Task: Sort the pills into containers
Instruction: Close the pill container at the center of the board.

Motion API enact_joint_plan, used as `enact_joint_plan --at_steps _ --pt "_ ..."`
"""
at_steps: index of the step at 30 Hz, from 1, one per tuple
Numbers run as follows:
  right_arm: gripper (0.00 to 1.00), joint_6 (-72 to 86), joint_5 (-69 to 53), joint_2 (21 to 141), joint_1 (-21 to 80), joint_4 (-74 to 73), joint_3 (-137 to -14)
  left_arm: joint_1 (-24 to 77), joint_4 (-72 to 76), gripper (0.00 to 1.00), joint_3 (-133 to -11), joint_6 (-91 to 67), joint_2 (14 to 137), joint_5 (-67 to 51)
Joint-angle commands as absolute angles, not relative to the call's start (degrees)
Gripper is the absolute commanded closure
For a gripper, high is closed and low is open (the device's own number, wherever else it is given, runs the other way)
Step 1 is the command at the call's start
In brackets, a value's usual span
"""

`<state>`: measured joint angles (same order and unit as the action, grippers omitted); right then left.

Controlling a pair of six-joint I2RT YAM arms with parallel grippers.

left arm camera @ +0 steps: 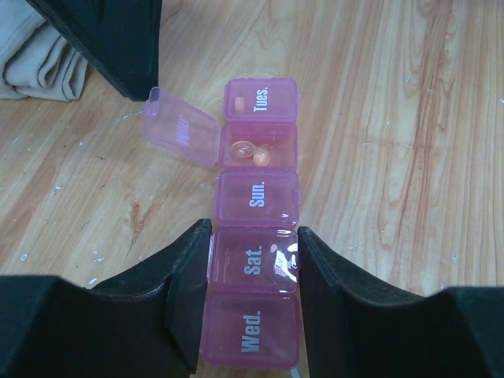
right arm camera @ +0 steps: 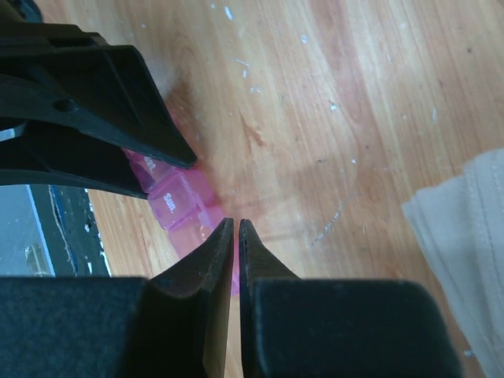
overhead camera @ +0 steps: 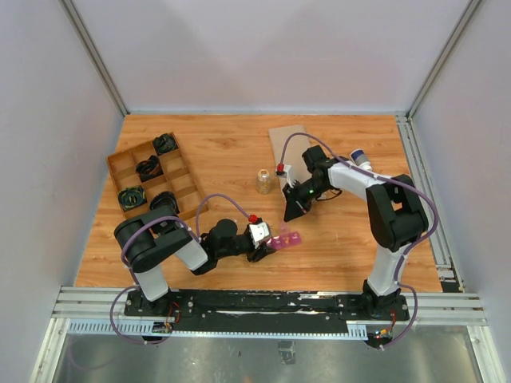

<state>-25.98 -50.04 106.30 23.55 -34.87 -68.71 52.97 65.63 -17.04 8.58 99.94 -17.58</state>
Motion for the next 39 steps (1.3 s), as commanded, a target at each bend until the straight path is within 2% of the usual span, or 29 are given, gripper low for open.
enact_joint_plan --at_steps 1,14,23,29,35,39 --pt "0.93 -29.31 -54.88 105.11 24.52 -38.27 -70.58 53.17 66.44 0.81 -18.1 8.18 100.87 -18.47" --pt "0.94 -38.2 -56.16 103.12 27.27 -45.37 -70.01 53.1 66.36 0.81 -17.97 7.76 100.56 -18.25" --pt "0.94 -38.13 -46.42 97.82 31.17 -41.01 -63.98 53.12 66.59 0.82 -17.8 6.68 100.51 -18.56" --pt "0.94 -36.55 -36.05 99.07 34.36 -38.11 -61.86 53.16 67.29 0.82 -17.88 6.13 100.84 -18.64" --pt "0.94 -35.78 -32.72 99.32 35.72 -37.72 -62.22 53.13 67.85 0.83 -17.67 5.79 100.81 -18.61" --pt "0.94 -36.0 -34.86 96.88 35.85 -38.79 -63.04 53.11 67.85 0.83 -17.67 5.71 100.89 -18.47"
